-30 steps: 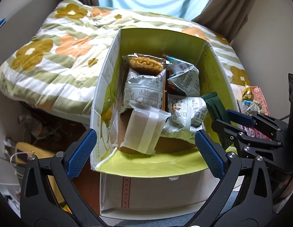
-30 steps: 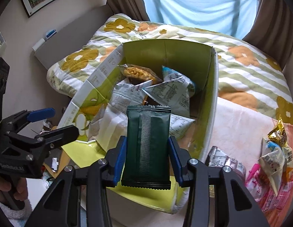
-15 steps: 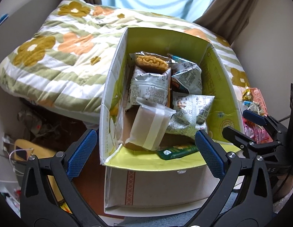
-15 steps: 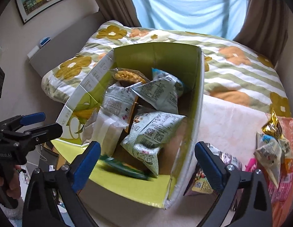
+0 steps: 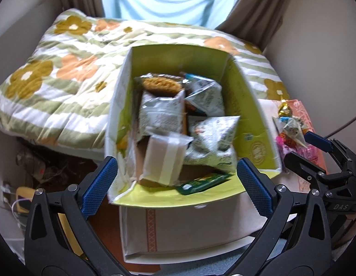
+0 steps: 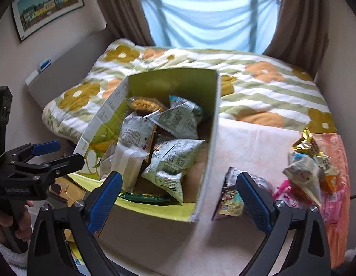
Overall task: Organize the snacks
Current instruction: 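Move both grippers back to the snack pile on the table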
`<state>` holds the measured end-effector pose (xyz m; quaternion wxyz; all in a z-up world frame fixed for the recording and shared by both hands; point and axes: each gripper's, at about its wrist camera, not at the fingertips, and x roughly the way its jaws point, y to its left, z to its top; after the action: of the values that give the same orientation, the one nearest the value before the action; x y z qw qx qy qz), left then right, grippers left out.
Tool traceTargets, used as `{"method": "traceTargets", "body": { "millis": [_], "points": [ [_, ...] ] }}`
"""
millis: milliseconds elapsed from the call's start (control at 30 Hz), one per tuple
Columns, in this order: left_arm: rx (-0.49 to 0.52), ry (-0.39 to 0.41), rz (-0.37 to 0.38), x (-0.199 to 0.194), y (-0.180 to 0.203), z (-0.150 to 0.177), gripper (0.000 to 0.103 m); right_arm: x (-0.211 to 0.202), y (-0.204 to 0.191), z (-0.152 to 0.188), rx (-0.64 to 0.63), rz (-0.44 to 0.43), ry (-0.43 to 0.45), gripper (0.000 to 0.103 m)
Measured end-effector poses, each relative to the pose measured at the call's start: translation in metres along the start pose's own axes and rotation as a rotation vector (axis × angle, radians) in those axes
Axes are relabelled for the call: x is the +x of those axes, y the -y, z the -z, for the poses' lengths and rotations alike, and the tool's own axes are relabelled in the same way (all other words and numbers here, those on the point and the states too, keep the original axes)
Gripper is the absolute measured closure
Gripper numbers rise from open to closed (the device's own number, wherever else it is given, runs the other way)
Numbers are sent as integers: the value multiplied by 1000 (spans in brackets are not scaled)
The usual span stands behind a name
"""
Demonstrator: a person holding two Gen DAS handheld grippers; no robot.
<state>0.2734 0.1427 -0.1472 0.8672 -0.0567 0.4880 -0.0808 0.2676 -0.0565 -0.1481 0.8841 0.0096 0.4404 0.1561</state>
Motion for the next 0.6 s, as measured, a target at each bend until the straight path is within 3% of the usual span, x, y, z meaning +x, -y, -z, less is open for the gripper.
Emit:
{"method": "traceTargets", "body": {
  "millis": [300, 600],
  "points": [
    [68, 26, 37, 1, 73, -11, 0, -48, 59, 5, 77, 79, 70, 4],
    [91, 26, 70, 21, 175, -18, 0, -81, 163, 9, 97, 126, 84, 4]
  ]
}}
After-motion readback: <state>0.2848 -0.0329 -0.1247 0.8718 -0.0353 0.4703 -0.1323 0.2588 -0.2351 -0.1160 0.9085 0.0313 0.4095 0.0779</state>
